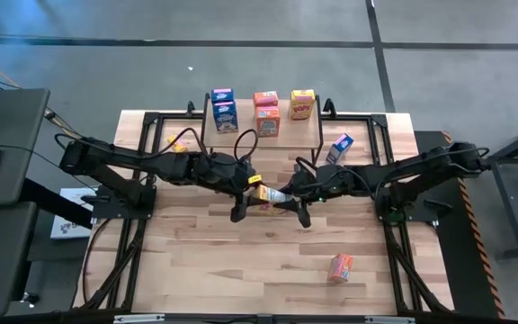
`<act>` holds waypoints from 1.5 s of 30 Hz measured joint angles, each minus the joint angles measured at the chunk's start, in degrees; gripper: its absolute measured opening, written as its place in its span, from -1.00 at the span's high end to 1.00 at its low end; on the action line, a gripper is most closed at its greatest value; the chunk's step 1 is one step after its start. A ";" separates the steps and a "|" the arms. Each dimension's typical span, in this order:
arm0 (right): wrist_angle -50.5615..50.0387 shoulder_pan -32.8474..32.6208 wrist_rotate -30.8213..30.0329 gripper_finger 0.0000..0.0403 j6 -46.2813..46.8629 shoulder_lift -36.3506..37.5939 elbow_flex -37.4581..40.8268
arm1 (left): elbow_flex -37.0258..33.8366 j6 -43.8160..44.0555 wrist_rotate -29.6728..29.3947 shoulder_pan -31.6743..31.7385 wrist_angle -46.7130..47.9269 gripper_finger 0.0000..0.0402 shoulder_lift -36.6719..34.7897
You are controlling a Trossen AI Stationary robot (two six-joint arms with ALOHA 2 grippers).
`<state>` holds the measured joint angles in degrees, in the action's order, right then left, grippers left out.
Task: Stack cereal on shelf
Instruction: Put the bottom yellow cereal box aligned with the other yellow cereal box on the shelf
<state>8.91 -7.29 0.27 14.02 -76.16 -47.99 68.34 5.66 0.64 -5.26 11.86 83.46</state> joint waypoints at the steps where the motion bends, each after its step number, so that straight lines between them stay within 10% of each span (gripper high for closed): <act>1: 0.01 0.00 0.00 0.24 -0.02 0.00 0.00 | 0.00 -0.15 -0.12 0.01 -0.18 0.03 0.00; 45: 2.53 -0.09 -0.01 0.24 4.09 -0.09 0.02 | -0.02 -1.01 -2.81 0.79 -3.24 0.03 -0.39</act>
<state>11.43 -7.38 0.27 18.11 -76.25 -47.97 68.31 4.64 -2.17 -4.47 8.61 83.07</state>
